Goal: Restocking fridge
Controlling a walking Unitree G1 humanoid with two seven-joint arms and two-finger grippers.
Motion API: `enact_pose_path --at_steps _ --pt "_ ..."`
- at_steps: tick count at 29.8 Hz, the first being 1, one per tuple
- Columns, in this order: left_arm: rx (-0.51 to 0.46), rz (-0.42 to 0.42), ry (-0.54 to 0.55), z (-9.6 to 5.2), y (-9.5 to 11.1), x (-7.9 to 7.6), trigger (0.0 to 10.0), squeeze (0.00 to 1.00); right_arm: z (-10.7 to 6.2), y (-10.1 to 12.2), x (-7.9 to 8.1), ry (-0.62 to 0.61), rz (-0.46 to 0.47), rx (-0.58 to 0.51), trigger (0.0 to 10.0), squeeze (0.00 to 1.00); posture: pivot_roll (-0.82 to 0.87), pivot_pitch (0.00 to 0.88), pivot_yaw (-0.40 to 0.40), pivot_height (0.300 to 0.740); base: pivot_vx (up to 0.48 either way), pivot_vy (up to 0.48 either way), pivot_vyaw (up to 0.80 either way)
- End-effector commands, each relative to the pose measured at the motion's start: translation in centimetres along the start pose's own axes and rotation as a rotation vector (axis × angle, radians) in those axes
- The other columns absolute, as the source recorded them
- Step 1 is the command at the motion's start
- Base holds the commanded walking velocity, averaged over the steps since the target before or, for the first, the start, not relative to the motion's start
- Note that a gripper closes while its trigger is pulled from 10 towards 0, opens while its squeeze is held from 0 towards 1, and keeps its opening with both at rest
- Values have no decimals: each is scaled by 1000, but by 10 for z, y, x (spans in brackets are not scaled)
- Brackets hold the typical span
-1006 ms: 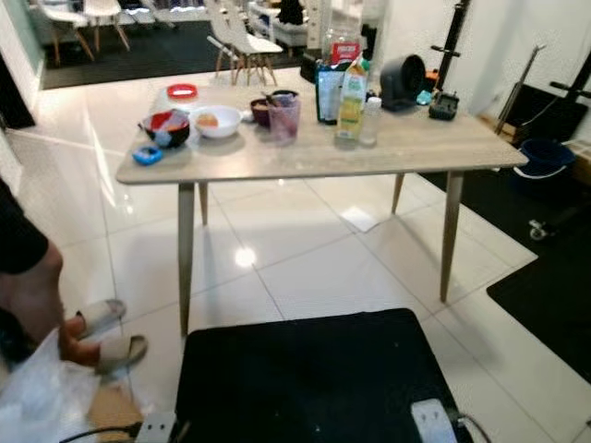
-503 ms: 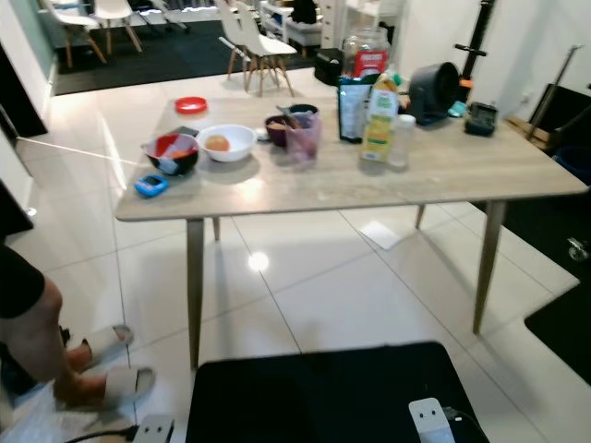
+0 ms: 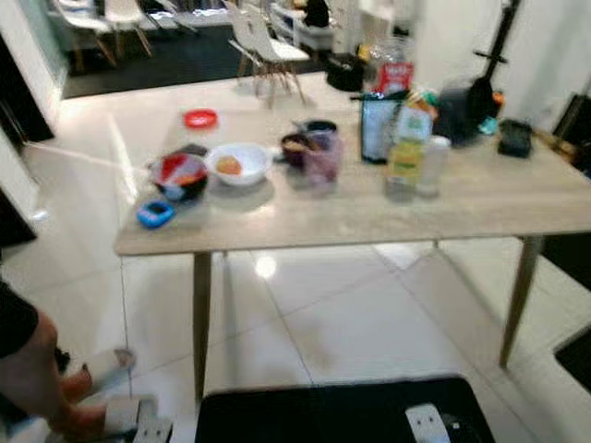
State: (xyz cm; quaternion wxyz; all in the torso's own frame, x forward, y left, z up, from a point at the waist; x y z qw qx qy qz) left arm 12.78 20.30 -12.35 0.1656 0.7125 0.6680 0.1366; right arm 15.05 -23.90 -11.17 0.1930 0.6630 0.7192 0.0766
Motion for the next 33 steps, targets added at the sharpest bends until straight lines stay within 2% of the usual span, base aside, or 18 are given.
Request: enact_pose_path --at_steps 1,14,25,33 --pt "21 -3 0 -1 -6 0 10000 0 0 -4 3 8 3 11 10000 0 -14 0 -16 740 349 0 0" --pt "18 -9 7 -1 -6 1 10000 0 -1 -5 -2 6 -4 14 10000 0 -14 0 -16 740 346 0 0" --pt "18 -8 -1 -1 -6 0 10000 0 -1 -6 -6 6 -12 16 10000 0 -12 0 -13 740 0 0 0" --pt "26 -11 -9 -1 -7 -1 10000 0 -1 -8 -5 10 -13 19 10000 0 -13 0 -14 740 0 -390 0"
Point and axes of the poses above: a point about 5 cm out from each wrist's last joint towards the gripper, its own z axis pointing out of the wrist towards the gripper, its own y axis along the axis of the wrist's last joint, x = y × z, the point moved 2 cm from there along z, pointing out of the wrist towards the gripper, and after that the axes turned 5 degrees about z, right-handed, at the moved point
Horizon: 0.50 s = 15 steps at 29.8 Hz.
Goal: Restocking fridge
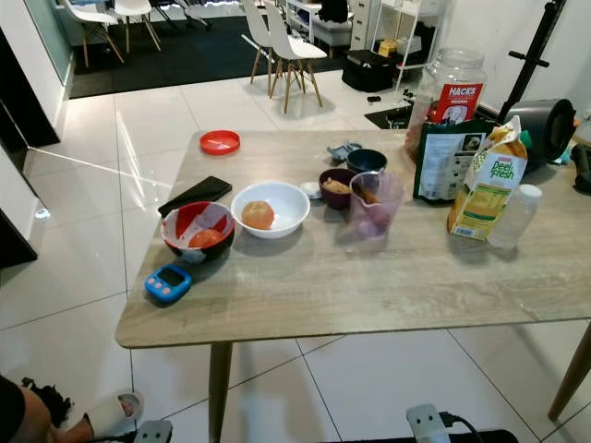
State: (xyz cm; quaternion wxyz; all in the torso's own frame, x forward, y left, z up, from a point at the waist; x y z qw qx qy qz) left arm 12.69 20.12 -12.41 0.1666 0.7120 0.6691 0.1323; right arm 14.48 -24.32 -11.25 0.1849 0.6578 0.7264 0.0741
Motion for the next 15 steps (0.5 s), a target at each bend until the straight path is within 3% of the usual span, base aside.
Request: enact_pose_path --at_steps 1,15 --pt "22 -8 -3 -1 -6 1 10000 0 0 -2 -1 -2 4 6 10000 0 -13 0 -14 740 0 -446 0" --pt "20 -14 -13 -1 -6 0 10000 0 0 0 -1 0 5 3 10000 0 -12 0 -14 740 0 -438 0"
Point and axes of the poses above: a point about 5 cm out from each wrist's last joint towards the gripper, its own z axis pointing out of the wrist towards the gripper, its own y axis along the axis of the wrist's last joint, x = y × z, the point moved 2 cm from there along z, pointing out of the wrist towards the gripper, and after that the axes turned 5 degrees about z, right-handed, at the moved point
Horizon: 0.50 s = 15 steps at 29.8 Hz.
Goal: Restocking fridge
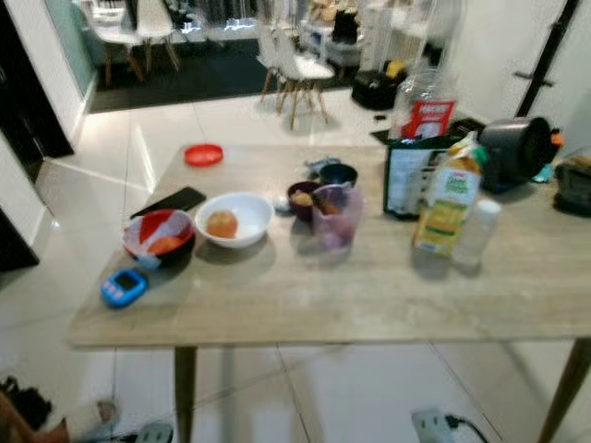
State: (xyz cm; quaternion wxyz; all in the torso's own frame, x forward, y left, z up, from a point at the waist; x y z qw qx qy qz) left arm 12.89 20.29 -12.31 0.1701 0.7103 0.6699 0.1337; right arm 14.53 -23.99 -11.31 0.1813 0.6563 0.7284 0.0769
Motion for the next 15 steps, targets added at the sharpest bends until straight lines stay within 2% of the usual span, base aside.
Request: enact_pose_path --at_steps 1,15 --pt "27 -10 -12 -1 -8 -2 10000 0 0 -1 -4 -10 8 3 10000 0 -13 0 -14 740 0 -435 0" --pt "26 -11 -17 -1 -7 -2 10000 0 -2 -5 -11 -18 9 8 10000 0 -15 0 -16 740 0 -436 0"
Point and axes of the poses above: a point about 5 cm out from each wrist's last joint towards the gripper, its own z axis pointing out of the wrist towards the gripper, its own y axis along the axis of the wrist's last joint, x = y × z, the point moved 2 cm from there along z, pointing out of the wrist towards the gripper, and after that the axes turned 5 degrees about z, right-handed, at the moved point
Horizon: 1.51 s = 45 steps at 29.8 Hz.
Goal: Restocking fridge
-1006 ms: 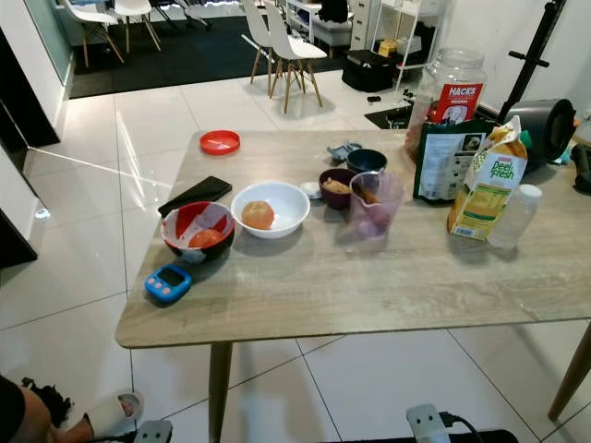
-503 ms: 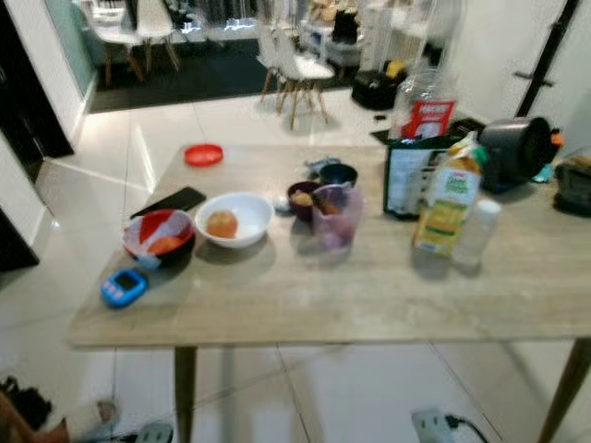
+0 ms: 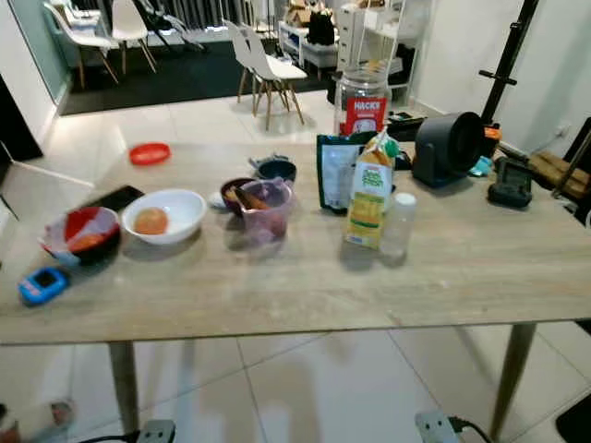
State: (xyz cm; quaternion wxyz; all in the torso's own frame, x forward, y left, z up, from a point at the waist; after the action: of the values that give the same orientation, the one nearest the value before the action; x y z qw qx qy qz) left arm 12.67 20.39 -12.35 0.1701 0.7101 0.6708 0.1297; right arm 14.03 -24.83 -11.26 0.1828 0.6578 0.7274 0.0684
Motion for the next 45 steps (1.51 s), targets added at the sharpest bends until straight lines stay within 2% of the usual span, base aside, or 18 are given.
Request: enact_pose_path --at_steps 1,17,36,40,45 --pt "20 -8 -11 0 -5 -2 10000 0 0 0 -3 -4 9 -3 10000 0 -15 0 -16 740 0 -435 0" --pt "19 -9 -10 0 -5 -2 10000 0 1 3 8 8 7 -10 10000 0 -18 0 -16 740 0 -436 0" --pt "19 -37 35 -1 -7 1 10000 0 1 4 3 3 3 -10 10000 0 -15 0 -13 740 0 0 0" --pt "15 -94 75 -1 -8 3 10000 0 1 5 3 -1 14 -14 10000 0 -12 0 -13 740 0 0 0" --pt "17 -127 107 -1 -10 5 10000 0 1 5 2 -5 21 -16 10000 0 -12 0 -13 740 0 0 0"
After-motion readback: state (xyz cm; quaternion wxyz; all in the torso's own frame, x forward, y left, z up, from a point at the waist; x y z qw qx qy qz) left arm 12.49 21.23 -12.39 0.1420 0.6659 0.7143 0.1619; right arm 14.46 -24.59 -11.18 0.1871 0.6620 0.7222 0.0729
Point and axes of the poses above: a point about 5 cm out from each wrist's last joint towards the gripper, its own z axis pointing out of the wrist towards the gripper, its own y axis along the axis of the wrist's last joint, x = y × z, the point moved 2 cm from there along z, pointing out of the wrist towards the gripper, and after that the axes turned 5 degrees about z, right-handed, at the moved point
